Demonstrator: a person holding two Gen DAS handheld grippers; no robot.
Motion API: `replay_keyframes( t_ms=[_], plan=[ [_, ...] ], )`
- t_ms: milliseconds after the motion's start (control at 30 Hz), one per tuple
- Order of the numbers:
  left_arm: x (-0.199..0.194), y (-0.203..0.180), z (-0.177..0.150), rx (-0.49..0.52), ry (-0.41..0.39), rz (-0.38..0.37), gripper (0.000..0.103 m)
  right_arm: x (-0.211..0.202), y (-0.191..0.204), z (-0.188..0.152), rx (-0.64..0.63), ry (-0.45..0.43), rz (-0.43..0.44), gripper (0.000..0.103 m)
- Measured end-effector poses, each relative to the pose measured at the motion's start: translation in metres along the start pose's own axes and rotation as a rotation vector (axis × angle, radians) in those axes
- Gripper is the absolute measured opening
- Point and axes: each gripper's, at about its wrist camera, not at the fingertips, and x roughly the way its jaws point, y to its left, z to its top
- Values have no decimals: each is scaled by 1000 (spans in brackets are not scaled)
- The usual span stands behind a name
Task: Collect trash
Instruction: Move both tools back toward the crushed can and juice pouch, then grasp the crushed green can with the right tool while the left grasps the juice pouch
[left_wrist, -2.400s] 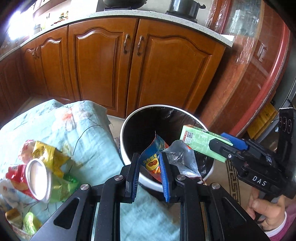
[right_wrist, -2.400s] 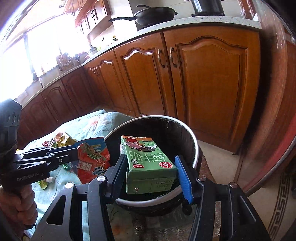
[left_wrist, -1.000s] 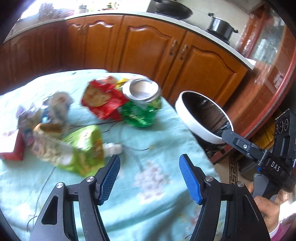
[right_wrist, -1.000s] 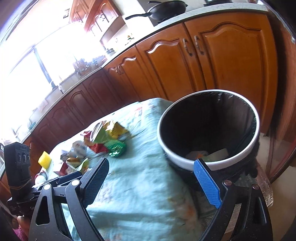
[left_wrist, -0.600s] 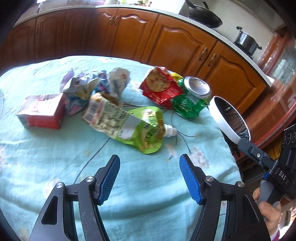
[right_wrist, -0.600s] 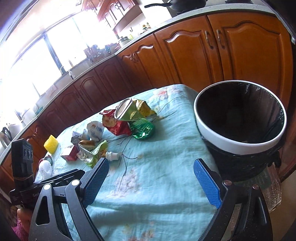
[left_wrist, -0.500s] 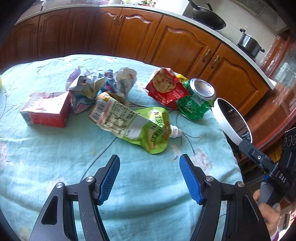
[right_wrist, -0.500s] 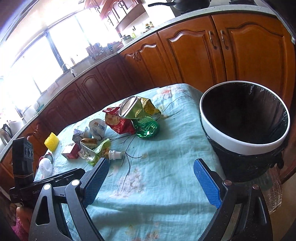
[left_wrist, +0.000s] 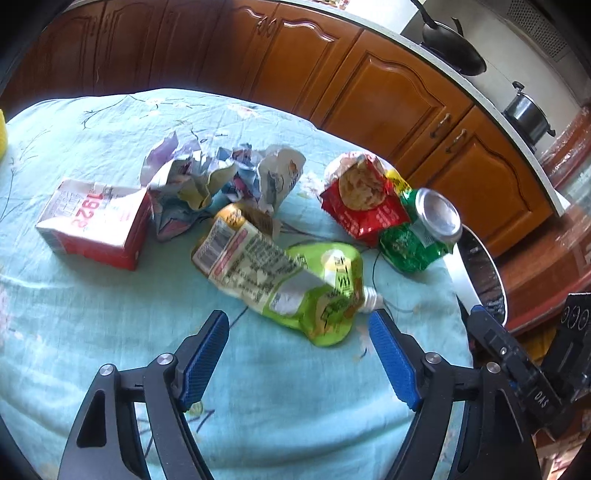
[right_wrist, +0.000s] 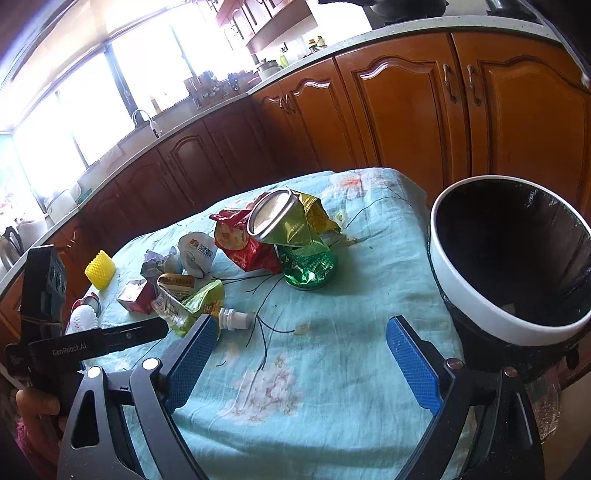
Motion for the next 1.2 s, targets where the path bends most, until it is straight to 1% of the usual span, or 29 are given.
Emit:
replay_keyframes(
  t_ms=[67,167,267,333,433,467,533,600,633,667,700,733,867,1000,1067,1200],
  plan=[
    [7,1,8,-16,23,15,81,6,1,6,-20,2,-3,94],
    [20,7,17,-65,58,15,81,16,0,15,-38,9,-2,94],
    [27,10,25,-88,57,19,81,27,0,23,-51,11,-1,94],
    [30,10,30,-83,44,22,81,35,-1,29,-62,16,1,94],
    [34,6,33,-38,24,48,75,47,1,37,-77,25,5,93],
    [35,3,32,-16,16,55,65,50,2,39,-81,26,4,93],
    [36,0,29,12,13,43,62,55,3,42,-87,27,7,92],
    [36,-1,26,30,1,35,58,59,4,43,-92,27,6,85],
    [36,-1,24,37,-1,30,57,60,4,43,-94,31,6,76],
    [37,-2,23,42,-1,22,53,62,4,42,-94,38,5,61],
    [36,-2,22,45,0,4,47,64,5,41,-93,44,2,52],
    [35,-3,20,52,-2,-1,47,65,4,40,-91,51,-9,34],
    [26,-8,14,100,-14,-9,45,57,3,33,-70,41,-4,33],
    [17,-13,5,128,-11,-49,44,39,3,27,-45,16,8,32],
    [12,-16,1,143,-5,-71,43,29,3,23,-32,6,15,27],
    [5,-29,-8,187,2,-102,43,10,2,14,-9,-15,21,27]
  ],
)
